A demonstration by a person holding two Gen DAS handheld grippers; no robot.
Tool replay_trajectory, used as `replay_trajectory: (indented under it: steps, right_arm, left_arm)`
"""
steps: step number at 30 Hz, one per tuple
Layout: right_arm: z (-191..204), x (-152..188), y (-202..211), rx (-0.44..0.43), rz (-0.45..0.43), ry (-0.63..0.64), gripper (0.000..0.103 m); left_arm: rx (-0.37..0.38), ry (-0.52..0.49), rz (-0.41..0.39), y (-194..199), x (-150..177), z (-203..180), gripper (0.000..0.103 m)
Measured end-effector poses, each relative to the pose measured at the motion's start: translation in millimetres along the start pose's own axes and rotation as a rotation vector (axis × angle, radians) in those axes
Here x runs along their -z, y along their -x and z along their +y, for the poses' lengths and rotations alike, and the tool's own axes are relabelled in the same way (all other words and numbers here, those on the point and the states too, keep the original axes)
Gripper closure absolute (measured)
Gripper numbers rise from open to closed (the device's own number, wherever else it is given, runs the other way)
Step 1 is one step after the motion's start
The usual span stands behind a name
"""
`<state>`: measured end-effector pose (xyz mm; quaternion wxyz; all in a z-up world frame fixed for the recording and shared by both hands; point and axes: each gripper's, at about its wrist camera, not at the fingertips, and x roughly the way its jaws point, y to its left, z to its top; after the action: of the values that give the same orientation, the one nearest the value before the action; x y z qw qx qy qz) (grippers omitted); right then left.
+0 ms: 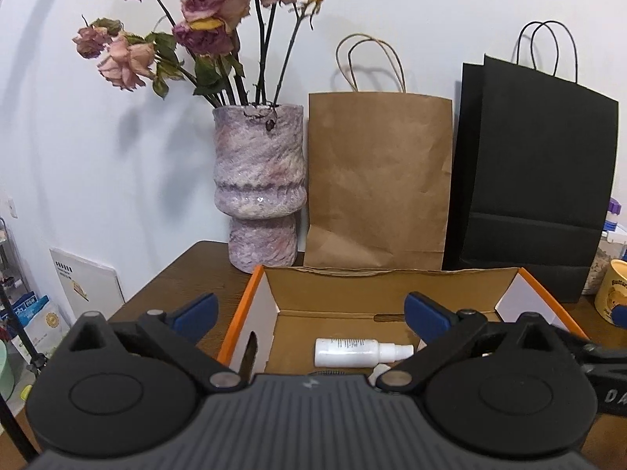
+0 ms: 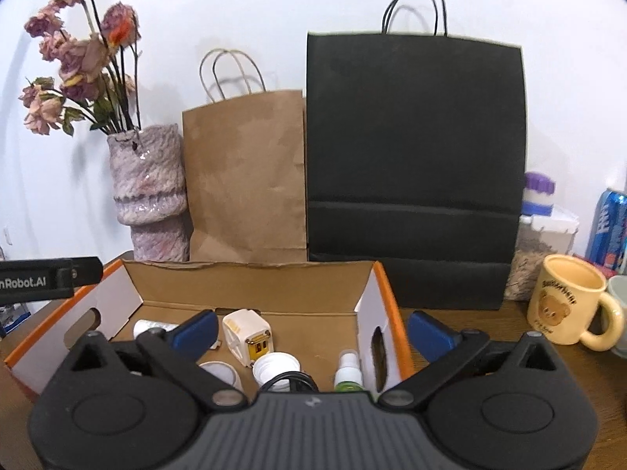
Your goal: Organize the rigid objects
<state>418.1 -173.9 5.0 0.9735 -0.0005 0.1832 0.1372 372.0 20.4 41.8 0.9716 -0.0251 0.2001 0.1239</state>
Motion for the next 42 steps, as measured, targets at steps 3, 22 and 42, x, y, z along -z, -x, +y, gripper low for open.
replay_trajectory:
  steps: [3, 22, 42]
  right_arm:
    - [-3.4, 1.4, 18.3, 0.008, -0.021, 0.003, 0.000]
    - [-0.1, 48.0, 164.3, -0.007, -0.058, 0.035, 0.000]
    - [2.2, 107.6, 235.0, 0.018, 0.023, 0.015, 0.000]
  left_arm:
    - [0.017, -0.003, -0.011, 17.6, 3.1, 5.4, 0.000]
    - [0.069, -0.031, -0.028, 154.6, 54.1, 39.0, 0.000]
    - [0.084, -0.059, 0.056, 214.1, 111.7, 51.0, 0.000]
